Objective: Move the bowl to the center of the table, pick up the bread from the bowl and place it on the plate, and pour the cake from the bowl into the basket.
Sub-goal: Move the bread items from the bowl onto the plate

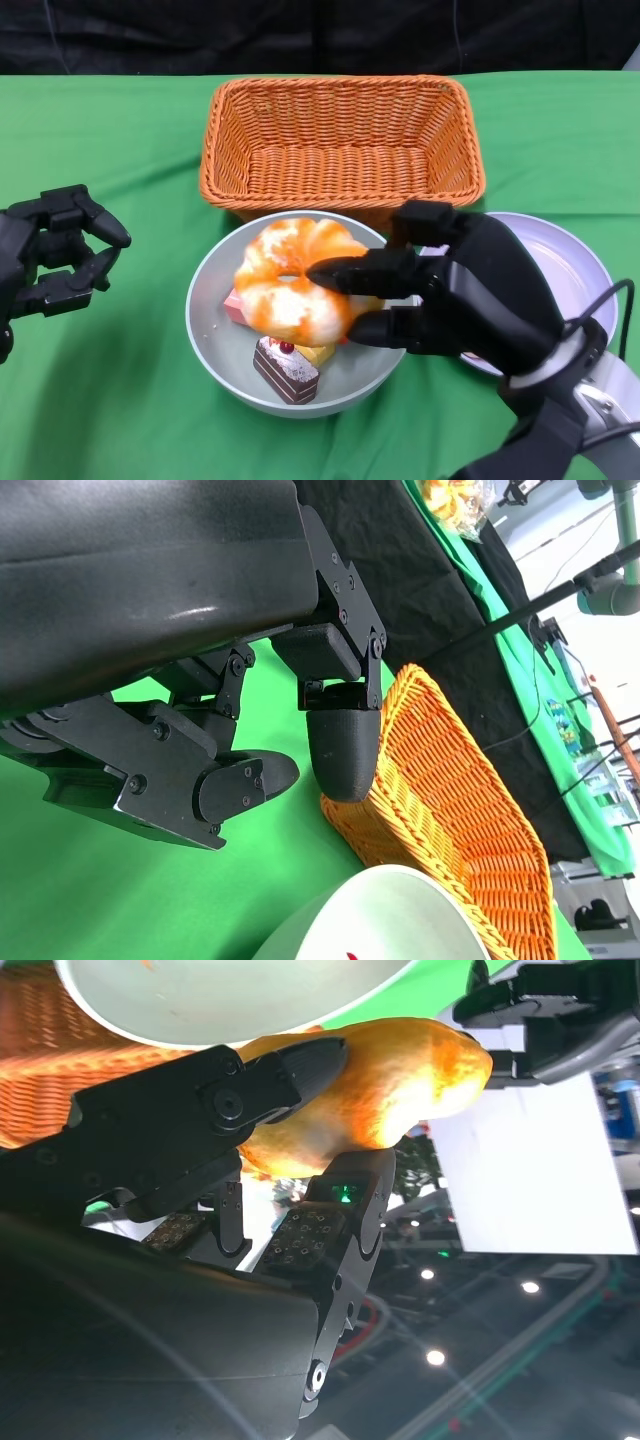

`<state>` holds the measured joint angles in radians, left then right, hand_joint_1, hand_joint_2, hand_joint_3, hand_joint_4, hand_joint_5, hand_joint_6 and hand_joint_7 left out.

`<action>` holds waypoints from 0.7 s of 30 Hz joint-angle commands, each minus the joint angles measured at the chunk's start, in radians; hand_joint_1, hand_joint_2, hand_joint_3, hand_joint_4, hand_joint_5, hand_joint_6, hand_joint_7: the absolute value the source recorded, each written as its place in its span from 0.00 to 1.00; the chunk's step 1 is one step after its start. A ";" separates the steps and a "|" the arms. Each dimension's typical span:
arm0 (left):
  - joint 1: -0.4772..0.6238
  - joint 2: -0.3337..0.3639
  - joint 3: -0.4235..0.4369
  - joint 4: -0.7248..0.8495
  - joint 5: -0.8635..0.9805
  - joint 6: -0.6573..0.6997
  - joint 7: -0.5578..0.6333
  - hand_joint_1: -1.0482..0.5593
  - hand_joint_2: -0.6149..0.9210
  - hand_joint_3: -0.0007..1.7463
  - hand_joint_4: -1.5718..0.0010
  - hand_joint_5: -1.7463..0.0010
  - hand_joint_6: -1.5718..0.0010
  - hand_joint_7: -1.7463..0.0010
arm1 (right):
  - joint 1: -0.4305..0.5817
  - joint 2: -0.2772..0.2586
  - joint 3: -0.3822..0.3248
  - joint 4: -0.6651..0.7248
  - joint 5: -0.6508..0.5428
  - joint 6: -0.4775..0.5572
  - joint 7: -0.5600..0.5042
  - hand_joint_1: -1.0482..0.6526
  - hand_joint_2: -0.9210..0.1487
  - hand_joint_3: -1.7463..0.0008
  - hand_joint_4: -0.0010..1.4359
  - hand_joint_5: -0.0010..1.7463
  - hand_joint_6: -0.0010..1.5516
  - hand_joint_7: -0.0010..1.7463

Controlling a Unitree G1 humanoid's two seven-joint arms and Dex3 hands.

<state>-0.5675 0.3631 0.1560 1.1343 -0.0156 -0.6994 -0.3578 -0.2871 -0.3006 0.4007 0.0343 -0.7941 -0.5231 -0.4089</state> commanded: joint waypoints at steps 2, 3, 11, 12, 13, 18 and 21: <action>-0.004 0.017 0.004 0.004 -0.003 -0.002 0.005 0.66 0.86 0.43 0.54 0.12 0.53 0.27 | 0.065 -0.027 -0.053 -0.036 0.000 -0.022 -0.026 0.50 0.06 1.00 0.63 0.59 0.77 0.13; -0.003 0.019 0.002 0.005 0.002 -0.006 0.010 0.66 0.86 0.43 0.54 0.12 0.53 0.26 | 0.089 -0.032 -0.067 -0.044 -0.002 -0.025 -0.038 0.50 0.04 0.99 0.64 0.59 0.77 0.13; -0.008 0.025 0.004 0.011 -0.001 -0.001 0.005 0.65 0.85 0.44 0.54 0.11 0.52 0.27 | 0.201 -0.045 -0.174 -0.080 0.009 -0.046 -0.094 0.50 0.04 0.99 0.64 0.58 0.76 0.15; -0.008 0.026 0.004 0.011 -0.001 0.000 0.005 0.66 0.85 0.44 0.54 0.11 0.52 0.27 | 0.212 -0.048 -0.188 -0.078 0.013 -0.055 -0.103 0.50 0.04 0.99 0.64 0.58 0.76 0.16; -0.008 0.026 0.004 0.010 0.000 0.001 0.006 0.66 0.85 0.44 0.54 0.11 0.52 0.27 | 0.217 -0.048 -0.197 -0.075 0.014 -0.062 -0.108 0.51 0.04 0.99 0.64 0.57 0.76 0.16; -0.007 0.028 0.005 0.010 0.000 0.005 0.006 0.67 0.86 0.44 0.54 0.12 0.52 0.28 | 0.233 -0.046 -0.234 -0.052 0.013 -0.102 -0.151 0.51 0.05 1.00 0.65 0.56 0.75 0.18; -0.008 0.030 0.004 0.010 0.002 0.010 0.009 0.66 0.86 0.44 0.54 0.12 0.52 0.28 | 0.245 -0.039 -0.263 -0.045 0.018 -0.114 -0.183 0.51 0.05 1.00 0.64 0.58 0.74 0.19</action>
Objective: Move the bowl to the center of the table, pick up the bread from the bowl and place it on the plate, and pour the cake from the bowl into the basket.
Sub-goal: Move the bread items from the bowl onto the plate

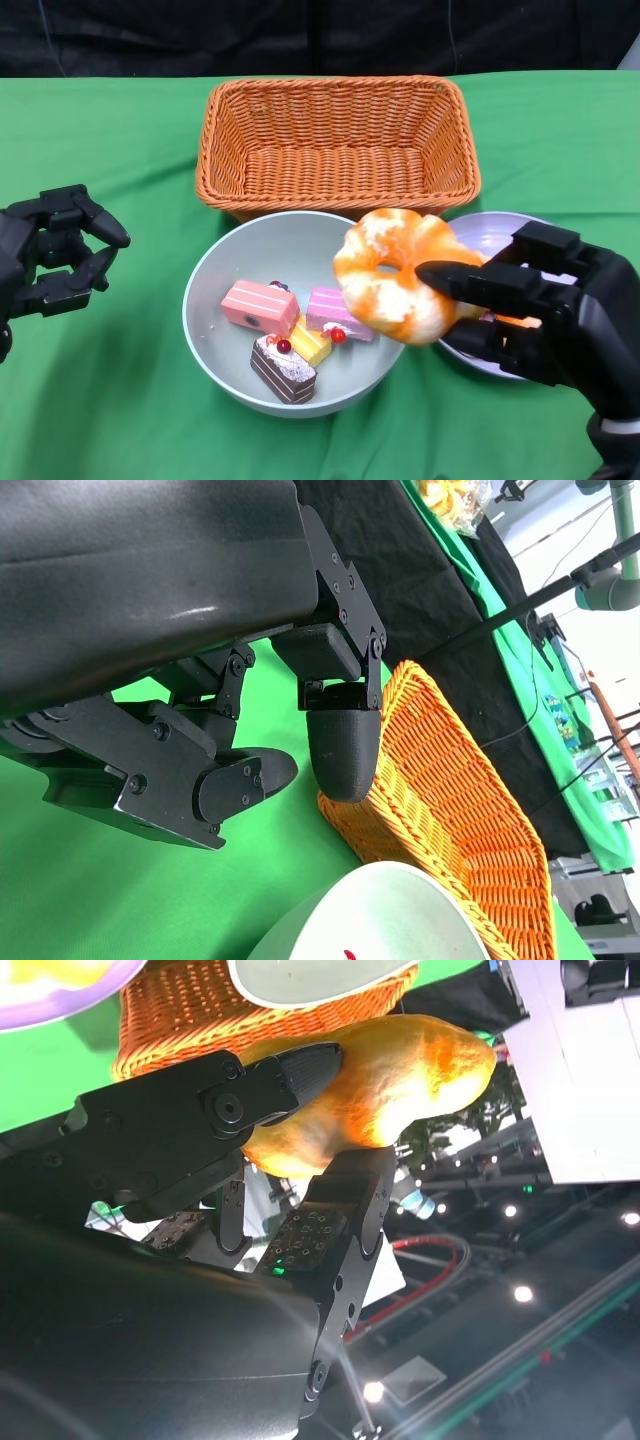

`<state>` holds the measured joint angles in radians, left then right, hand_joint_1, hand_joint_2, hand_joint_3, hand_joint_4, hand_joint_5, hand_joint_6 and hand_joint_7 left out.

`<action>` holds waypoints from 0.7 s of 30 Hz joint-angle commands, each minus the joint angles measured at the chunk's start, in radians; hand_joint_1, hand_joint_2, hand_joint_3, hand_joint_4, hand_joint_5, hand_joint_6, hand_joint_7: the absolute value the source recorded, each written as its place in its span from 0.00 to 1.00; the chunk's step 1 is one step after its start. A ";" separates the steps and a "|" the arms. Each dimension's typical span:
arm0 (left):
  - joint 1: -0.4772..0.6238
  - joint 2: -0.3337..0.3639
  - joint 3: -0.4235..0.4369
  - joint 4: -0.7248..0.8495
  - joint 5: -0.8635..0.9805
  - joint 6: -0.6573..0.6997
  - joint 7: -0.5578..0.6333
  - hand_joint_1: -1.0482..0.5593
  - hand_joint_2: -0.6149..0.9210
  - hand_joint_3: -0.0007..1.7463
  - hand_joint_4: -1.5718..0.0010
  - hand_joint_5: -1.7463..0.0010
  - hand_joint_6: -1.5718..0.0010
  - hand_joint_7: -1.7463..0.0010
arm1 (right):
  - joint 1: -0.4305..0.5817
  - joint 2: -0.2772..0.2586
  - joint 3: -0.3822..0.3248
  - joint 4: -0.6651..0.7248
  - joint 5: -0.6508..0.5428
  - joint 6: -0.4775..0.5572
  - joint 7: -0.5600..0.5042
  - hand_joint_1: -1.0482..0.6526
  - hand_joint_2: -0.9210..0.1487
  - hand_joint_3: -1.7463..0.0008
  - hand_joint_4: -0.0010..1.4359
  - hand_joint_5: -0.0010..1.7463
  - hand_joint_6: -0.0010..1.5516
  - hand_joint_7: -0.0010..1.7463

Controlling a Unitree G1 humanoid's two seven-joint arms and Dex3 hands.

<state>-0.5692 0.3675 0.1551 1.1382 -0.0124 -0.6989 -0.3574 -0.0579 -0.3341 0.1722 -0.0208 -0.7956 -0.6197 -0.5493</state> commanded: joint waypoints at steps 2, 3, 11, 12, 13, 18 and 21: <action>-0.008 0.026 0.006 0.007 -0.003 0.011 0.005 0.67 0.86 0.44 0.54 0.12 0.52 0.28 | 0.019 -0.002 -0.051 0.020 0.021 -0.029 -0.067 0.52 0.04 0.99 0.64 0.59 0.74 0.20; -0.008 0.027 0.006 0.007 -0.003 0.009 0.005 0.67 0.86 0.44 0.54 0.12 0.52 0.28 | 0.023 0.000 -0.063 0.023 0.021 -0.028 -0.080 0.52 0.04 0.99 0.63 0.59 0.73 0.21; -0.007 0.029 0.005 0.008 -0.003 0.005 0.004 0.68 0.87 0.43 0.54 0.12 0.53 0.27 | 0.027 0.007 -0.082 0.030 0.017 -0.028 -0.098 0.52 0.02 0.99 0.61 0.63 0.67 0.31; -0.007 0.029 0.005 0.008 -0.003 0.005 0.004 0.68 0.87 0.43 0.54 0.12 0.53 0.27 | 0.027 0.007 -0.083 0.030 0.017 -0.029 -0.097 0.52 0.02 0.99 0.61 0.63 0.67 0.31; -0.009 0.032 0.007 0.010 -0.005 0.009 0.004 0.68 0.87 0.43 0.54 0.12 0.53 0.27 | 0.033 0.007 -0.106 0.075 0.020 0.011 -0.108 0.52 0.02 0.99 0.61 0.63 0.67 0.32; -0.014 0.036 0.015 0.017 -0.016 0.018 -0.011 0.68 0.87 0.44 0.54 0.11 0.54 0.25 | 0.014 -0.004 -0.149 0.204 0.026 0.098 -0.139 0.54 0.03 1.00 0.61 0.69 0.67 0.30; -0.018 0.037 0.017 0.020 -0.018 0.022 -0.017 0.68 0.87 0.44 0.54 0.10 0.54 0.25 | -0.012 -0.008 -0.150 0.251 0.026 0.122 -0.151 0.54 0.03 1.00 0.59 0.75 0.67 0.30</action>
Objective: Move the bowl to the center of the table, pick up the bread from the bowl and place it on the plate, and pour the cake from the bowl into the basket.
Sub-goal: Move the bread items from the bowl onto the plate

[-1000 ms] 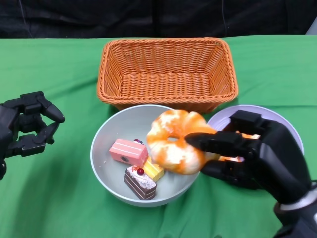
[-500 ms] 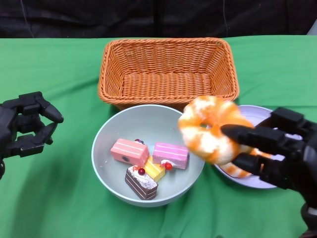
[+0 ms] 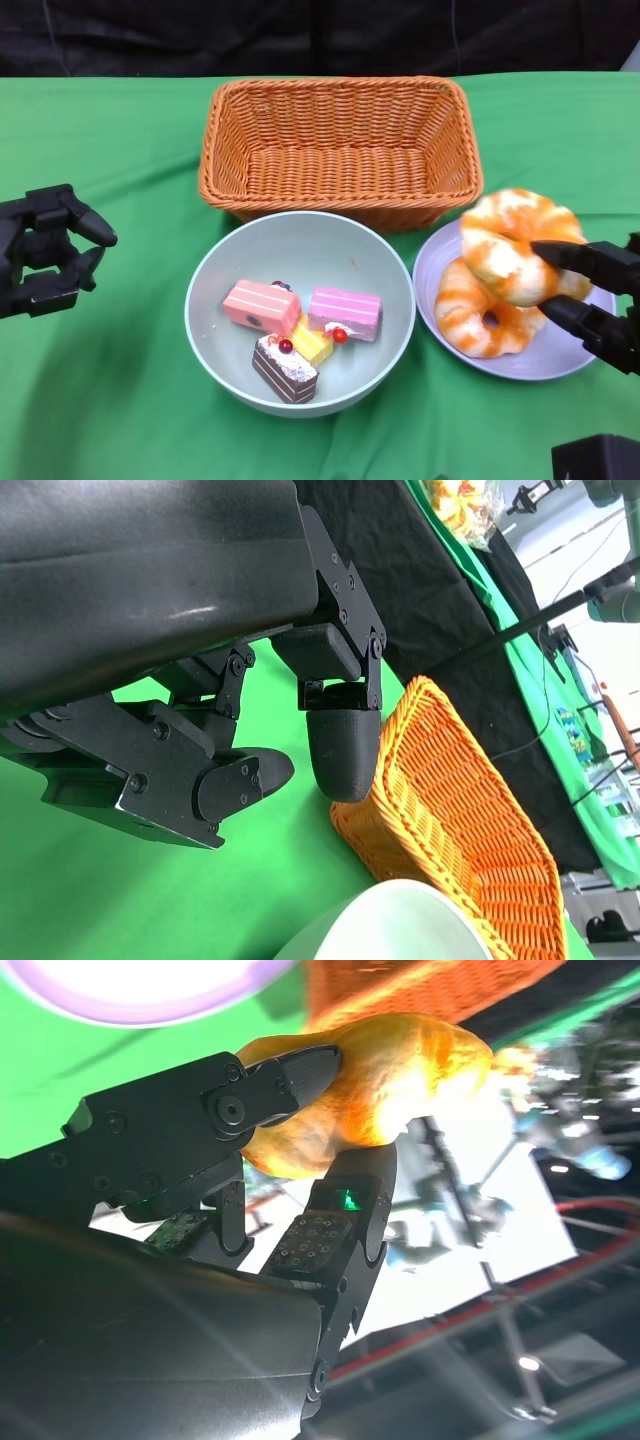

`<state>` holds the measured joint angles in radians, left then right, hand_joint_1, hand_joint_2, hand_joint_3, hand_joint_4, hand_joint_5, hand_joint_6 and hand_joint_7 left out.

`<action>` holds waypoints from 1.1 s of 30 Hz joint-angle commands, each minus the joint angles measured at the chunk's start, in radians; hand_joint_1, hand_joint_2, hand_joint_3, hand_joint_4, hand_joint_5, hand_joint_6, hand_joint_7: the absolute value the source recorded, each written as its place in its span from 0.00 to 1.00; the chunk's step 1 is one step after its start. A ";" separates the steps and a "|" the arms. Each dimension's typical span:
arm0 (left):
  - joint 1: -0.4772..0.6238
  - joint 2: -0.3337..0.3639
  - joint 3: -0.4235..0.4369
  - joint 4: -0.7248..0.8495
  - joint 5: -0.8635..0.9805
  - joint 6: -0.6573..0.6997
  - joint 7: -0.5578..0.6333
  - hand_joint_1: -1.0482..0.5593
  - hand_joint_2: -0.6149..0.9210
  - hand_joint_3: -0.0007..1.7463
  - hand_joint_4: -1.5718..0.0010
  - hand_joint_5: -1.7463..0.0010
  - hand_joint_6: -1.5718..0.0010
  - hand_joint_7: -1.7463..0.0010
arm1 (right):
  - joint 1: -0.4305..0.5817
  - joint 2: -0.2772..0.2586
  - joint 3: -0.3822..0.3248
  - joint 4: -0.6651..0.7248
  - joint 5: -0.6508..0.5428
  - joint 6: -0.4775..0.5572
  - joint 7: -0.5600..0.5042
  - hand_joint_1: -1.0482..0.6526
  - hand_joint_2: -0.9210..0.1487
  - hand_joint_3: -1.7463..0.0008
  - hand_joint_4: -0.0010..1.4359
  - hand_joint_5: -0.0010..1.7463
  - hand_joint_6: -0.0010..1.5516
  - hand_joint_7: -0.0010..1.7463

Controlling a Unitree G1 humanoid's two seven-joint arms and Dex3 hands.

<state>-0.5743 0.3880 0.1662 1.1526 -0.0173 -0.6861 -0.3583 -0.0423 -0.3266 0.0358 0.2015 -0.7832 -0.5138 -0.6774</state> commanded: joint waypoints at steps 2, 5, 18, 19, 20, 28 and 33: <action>-0.013 0.017 0.007 0.007 -0.012 0.010 -0.017 0.68 0.87 0.44 0.54 0.10 0.54 0.24 | -0.032 -0.018 -0.010 0.037 0.014 0.019 -0.029 0.54 0.03 1.00 0.59 0.75 0.67 0.30; -0.014 0.016 0.006 0.008 -0.010 0.007 -0.013 0.68 0.87 0.44 0.54 0.10 0.54 0.24 | -0.044 -0.023 -0.014 0.073 0.035 0.027 -0.019 0.54 0.03 1.00 0.59 0.75 0.68 0.30; -0.018 0.022 0.010 0.017 -0.011 -0.008 -0.030 0.69 0.87 0.44 0.54 0.10 0.55 0.24 | -0.156 -0.029 0.020 0.278 0.114 0.035 0.032 0.56 0.04 1.00 0.58 0.77 0.69 0.21; -0.018 0.022 0.011 0.016 -0.013 -0.006 -0.032 0.69 0.87 0.44 0.54 0.10 0.55 0.24 | -0.171 -0.029 0.026 0.303 0.116 0.033 0.034 0.56 0.04 1.00 0.58 0.78 0.70 0.21; -0.018 0.023 0.011 0.016 -0.013 -0.004 -0.033 0.68 0.87 0.44 0.53 0.10 0.54 0.24 | -0.181 -0.029 0.030 0.320 0.119 0.031 0.035 0.56 0.04 1.00 0.58 0.78 0.70 0.21; -0.015 0.026 0.008 0.012 -0.003 0.000 -0.020 0.68 0.86 0.45 0.53 0.11 0.53 0.25 | -0.272 -0.003 0.083 0.475 0.160 0.048 0.093 0.55 0.05 1.00 0.59 0.73 0.72 0.16; -0.015 0.025 0.011 0.013 -0.008 0.001 -0.027 0.68 0.86 0.45 0.53 0.11 0.54 0.24 | -0.299 0.012 0.094 0.522 0.225 0.056 0.181 0.54 0.02 0.99 0.55 0.78 0.71 0.14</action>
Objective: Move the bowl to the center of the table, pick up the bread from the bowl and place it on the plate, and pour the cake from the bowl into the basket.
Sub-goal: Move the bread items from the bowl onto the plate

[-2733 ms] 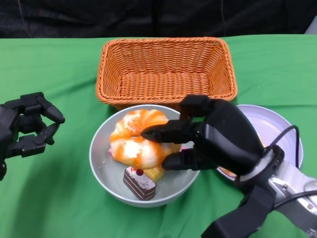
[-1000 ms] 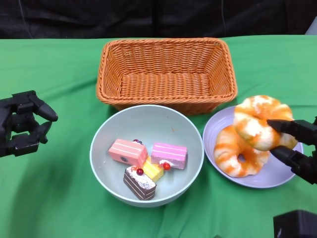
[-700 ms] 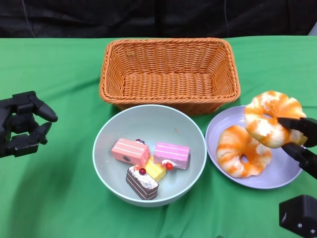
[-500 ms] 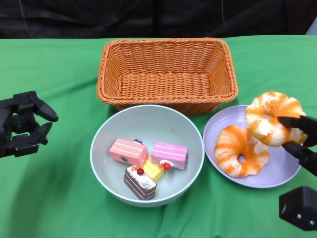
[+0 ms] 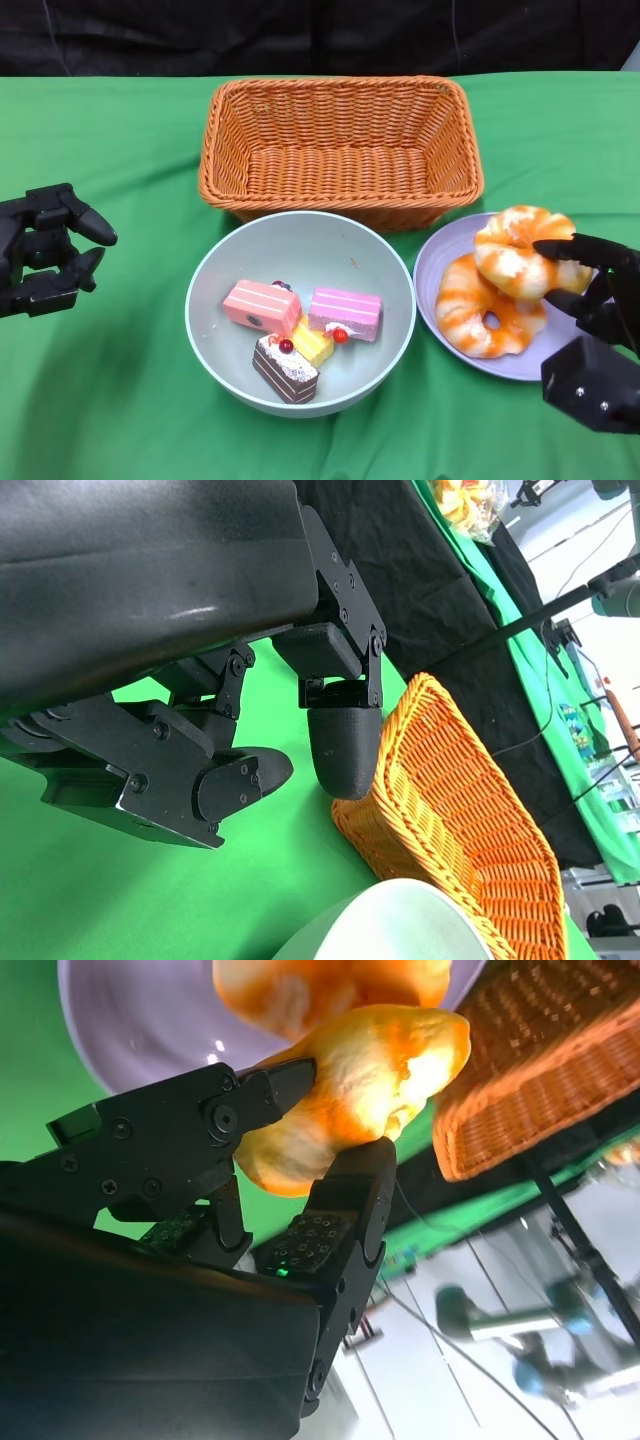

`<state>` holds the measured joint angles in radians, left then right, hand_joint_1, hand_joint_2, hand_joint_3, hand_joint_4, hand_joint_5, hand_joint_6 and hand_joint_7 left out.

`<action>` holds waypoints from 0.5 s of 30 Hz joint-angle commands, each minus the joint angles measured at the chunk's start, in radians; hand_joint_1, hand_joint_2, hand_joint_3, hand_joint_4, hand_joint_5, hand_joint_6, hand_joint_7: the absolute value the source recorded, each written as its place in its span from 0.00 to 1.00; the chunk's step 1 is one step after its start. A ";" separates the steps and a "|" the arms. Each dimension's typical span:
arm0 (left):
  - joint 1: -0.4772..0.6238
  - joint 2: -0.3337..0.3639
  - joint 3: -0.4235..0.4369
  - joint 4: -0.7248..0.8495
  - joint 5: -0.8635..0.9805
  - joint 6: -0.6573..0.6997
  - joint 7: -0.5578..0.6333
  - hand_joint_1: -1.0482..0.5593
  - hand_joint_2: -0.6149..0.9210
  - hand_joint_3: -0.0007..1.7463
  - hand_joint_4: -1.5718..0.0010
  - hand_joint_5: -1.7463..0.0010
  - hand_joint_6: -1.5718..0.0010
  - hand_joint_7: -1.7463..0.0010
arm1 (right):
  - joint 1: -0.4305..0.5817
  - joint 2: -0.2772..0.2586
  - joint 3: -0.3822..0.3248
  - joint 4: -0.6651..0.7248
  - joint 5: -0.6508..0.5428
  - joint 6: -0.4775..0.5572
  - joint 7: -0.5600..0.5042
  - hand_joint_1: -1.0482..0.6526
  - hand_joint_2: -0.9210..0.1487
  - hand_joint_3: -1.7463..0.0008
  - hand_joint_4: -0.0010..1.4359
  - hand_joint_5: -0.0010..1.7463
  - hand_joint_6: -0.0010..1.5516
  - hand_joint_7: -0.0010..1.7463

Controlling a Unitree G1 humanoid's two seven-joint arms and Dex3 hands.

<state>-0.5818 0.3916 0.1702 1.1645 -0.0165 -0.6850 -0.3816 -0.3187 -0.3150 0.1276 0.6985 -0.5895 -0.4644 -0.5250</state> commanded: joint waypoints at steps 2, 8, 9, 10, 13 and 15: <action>-0.007 0.022 0.005 0.002 -0.006 -0.001 0.000 0.68 0.86 0.45 0.53 0.11 0.54 0.24 | -0.026 0.007 0.011 0.016 0.038 0.058 0.079 0.52 0.01 0.99 0.55 0.78 0.71 0.14; -0.002 0.022 0.001 -0.003 0.000 -0.001 0.009 0.67 0.86 0.44 0.53 0.10 0.54 0.24 | 0.001 0.002 0.049 -0.067 0.012 0.201 0.158 0.53 0.03 1.00 0.61 0.64 0.72 0.08; -0.002 0.022 0.001 -0.003 0.001 0.000 0.011 0.67 0.86 0.44 0.53 0.10 0.55 0.24 | 0.005 -0.001 0.056 -0.080 0.004 0.219 0.164 0.52 0.02 1.00 0.61 0.64 0.72 0.06; -0.002 0.021 0.001 -0.004 -0.001 0.000 0.008 0.67 0.86 0.44 0.53 0.10 0.55 0.24 | 0.012 -0.005 0.062 -0.105 -0.008 0.260 0.180 0.52 0.02 1.00 0.59 0.63 0.72 0.05; -0.003 0.019 0.004 -0.004 -0.008 0.000 -0.003 0.68 0.86 0.44 0.54 0.11 0.55 0.24 | 0.035 -0.010 0.075 -0.183 -0.034 0.378 0.233 0.51 0.01 1.00 0.59 0.37 0.64 0.01; -0.003 0.019 0.005 -0.004 -0.009 -0.001 -0.005 0.68 0.86 0.44 0.54 0.11 0.55 0.24 | 0.046 -0.014 0.082 -0.223 -0.042 0.429 0.256 0.50 0.00 0.99 0.61 0.23 0.58 0.01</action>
<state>-0.5817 0.3922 0.1691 1.1639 -0.0158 -0.6851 -0.3814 -0.3016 -0.3154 0.1991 0.4892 -0.6161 -0.0718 -0.2993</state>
